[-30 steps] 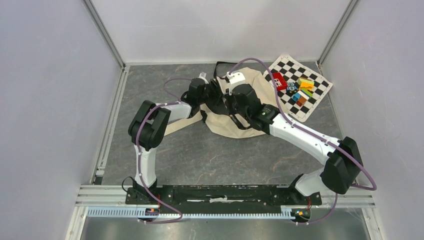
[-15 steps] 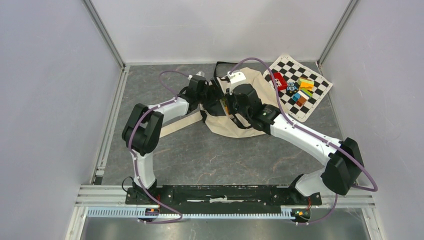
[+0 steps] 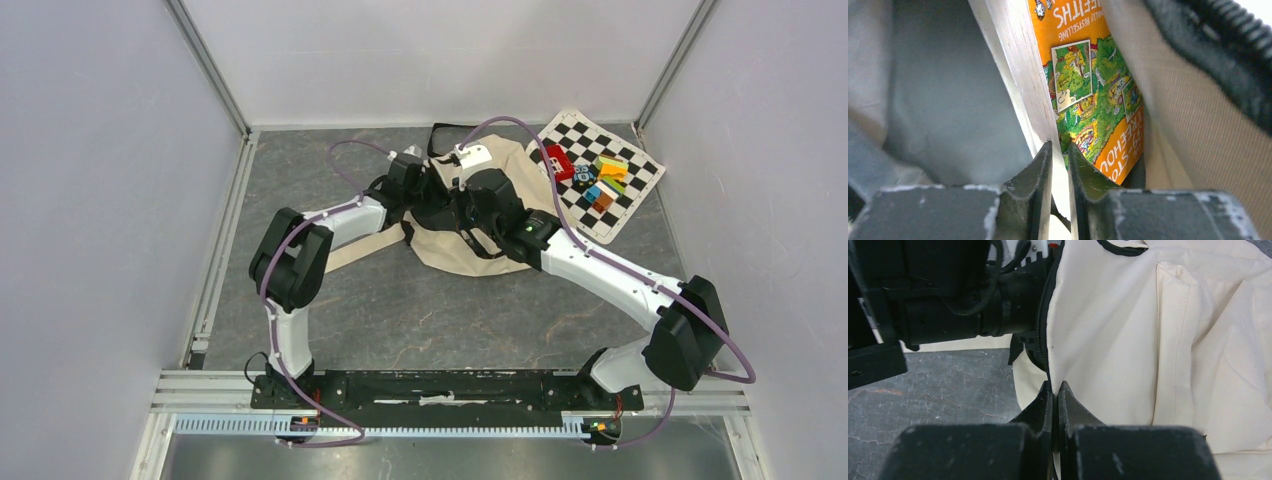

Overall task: Pack the student bag
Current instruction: Place the book in the student bag.

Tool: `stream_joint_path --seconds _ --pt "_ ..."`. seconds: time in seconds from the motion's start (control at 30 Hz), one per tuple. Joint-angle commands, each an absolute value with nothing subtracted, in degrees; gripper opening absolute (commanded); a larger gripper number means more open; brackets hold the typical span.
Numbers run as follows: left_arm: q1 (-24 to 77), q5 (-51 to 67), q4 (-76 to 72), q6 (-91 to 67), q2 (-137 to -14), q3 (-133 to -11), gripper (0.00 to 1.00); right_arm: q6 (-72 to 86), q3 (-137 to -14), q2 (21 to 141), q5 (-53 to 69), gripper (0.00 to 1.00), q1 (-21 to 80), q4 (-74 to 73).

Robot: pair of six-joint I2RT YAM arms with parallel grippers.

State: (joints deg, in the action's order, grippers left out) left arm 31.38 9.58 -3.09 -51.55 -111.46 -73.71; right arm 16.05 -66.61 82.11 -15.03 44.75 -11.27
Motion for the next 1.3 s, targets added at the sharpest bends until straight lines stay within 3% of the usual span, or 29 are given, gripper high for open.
stream_joint_path --seconds 0.0,0.23,0.43,0.67,0.97,1.27 --pt "32.93 10.68 -7.48 -52.19 -114.95 -78.12 0.21 16.01 -66.37 79.45 -13.65 0.0 45.31 -7.96" --pt "33.69 11.51 -10.77 -50.74 -116.75 -79.12 0.25 16.2 -66.11 79.26 -14.23 0.0 45.31 -8.0" --pt "33.68 6.47 -7.31 -44.44 -102.99 -69.34 0.61 16.09 -65.19 77.66 -15.06 0.0 45.29 -8.19" --pt "32.86 -1.92 2.36 -42.11 -86.71 -56.51 0.88 15.89 -61.31 76.37 -13.22 0.0 45.26 -5.95" --pt "29.6 -4.64 0.27 -47.54 -75.1 -43.01 0.98 19.26 -52.61 77.63 -7.88 0.0 46.65 -2.06" --pt "23.94 4.9 -10.01 -51.23 -89.77 -49.06 1.0 20.08 -50.45 76.73 -8.34 0.0 47.07 -0.66"
